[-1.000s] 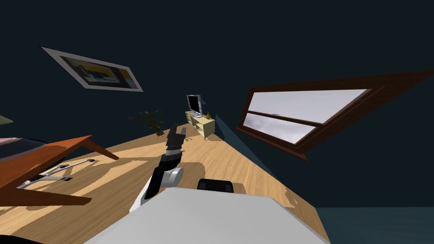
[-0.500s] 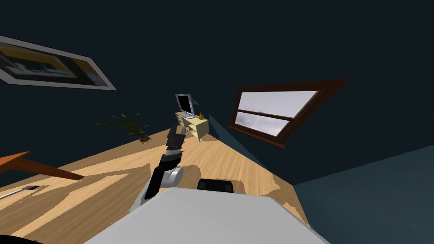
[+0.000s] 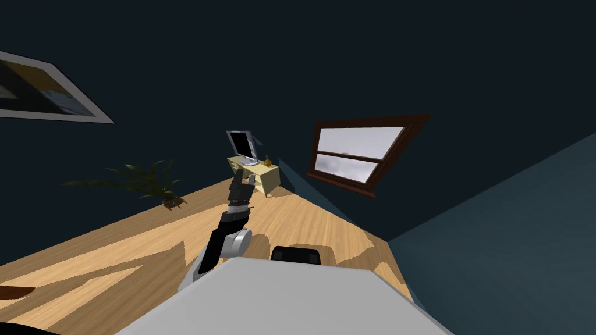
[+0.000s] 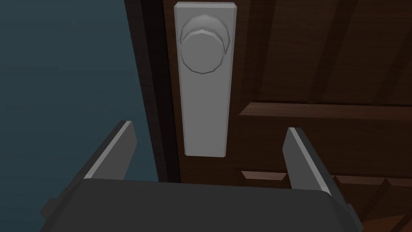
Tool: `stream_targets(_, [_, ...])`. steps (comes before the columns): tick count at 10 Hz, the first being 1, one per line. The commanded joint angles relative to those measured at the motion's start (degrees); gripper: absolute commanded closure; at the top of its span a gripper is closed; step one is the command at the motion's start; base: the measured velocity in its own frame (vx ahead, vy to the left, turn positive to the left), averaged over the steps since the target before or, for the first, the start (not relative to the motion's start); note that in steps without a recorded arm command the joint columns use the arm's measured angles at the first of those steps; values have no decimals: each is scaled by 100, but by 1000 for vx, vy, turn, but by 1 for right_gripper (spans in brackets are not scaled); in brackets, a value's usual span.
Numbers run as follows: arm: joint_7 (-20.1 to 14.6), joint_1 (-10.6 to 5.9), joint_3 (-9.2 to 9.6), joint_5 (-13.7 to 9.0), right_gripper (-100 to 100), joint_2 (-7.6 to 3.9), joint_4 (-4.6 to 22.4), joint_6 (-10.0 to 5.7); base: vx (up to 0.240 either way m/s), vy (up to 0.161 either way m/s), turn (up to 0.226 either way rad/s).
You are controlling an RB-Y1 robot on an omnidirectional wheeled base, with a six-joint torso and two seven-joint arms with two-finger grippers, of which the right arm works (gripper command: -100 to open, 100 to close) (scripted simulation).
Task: Pull the door open
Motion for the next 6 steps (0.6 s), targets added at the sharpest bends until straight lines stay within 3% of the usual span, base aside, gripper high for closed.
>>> stream_targets(1, [-166,31,53,146,-100,22,23,9,199,2,-172])
stream_targets(6, [-706,164,239,657,-100,93,91,28,153,-39,-172])
